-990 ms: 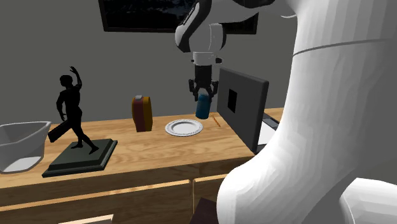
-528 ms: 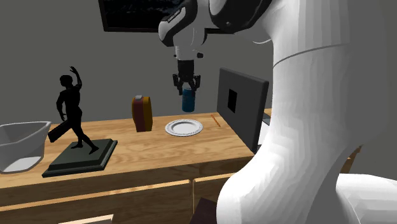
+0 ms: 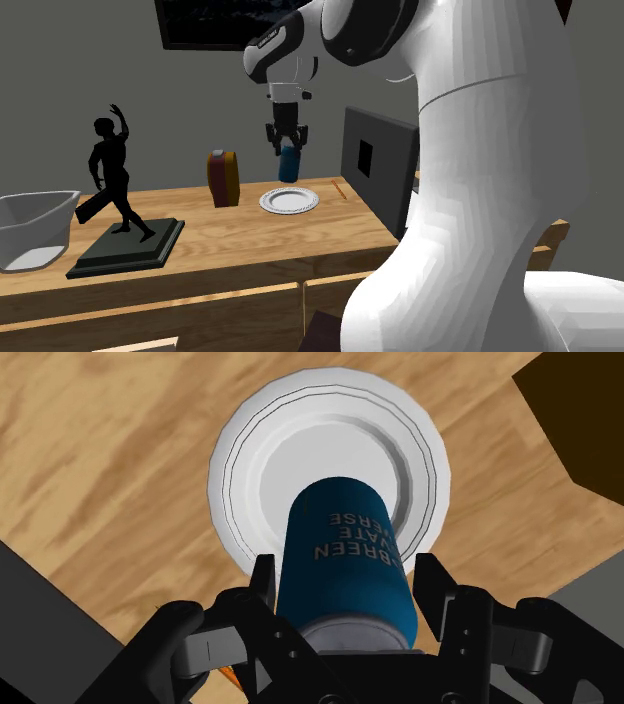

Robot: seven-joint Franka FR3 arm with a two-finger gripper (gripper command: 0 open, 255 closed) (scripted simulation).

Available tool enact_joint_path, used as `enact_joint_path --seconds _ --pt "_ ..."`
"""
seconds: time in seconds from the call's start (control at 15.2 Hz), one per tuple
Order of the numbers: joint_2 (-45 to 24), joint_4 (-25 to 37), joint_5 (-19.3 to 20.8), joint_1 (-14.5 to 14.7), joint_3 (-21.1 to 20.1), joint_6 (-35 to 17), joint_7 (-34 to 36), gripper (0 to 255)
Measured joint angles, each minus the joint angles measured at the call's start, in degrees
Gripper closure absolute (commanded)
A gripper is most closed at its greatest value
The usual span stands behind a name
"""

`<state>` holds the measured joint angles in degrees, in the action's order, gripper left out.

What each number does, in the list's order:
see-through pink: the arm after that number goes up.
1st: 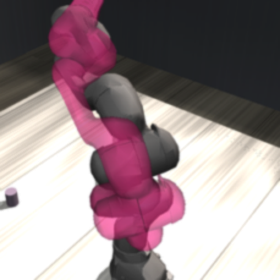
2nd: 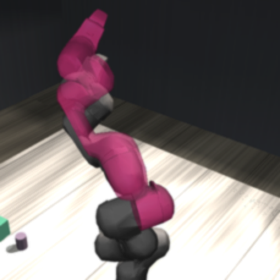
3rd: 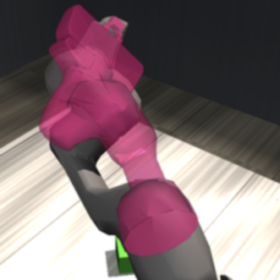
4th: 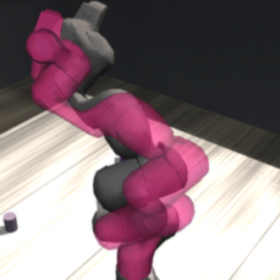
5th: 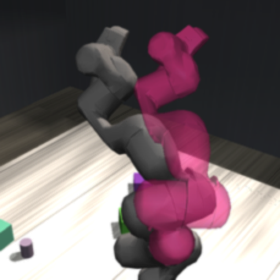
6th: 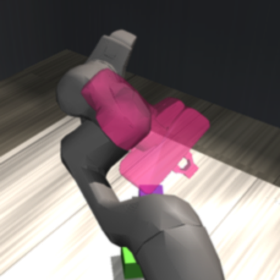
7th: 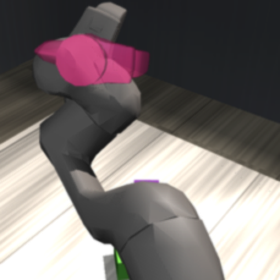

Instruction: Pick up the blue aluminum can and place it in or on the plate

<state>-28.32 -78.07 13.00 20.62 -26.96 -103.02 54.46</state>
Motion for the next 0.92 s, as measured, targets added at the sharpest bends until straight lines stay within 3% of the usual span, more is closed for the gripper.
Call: enact_joint_path --seconds 0.92 --pt "-1.77 -7.77 1.15 -0.52 0.68 -9.27 0.99 255"
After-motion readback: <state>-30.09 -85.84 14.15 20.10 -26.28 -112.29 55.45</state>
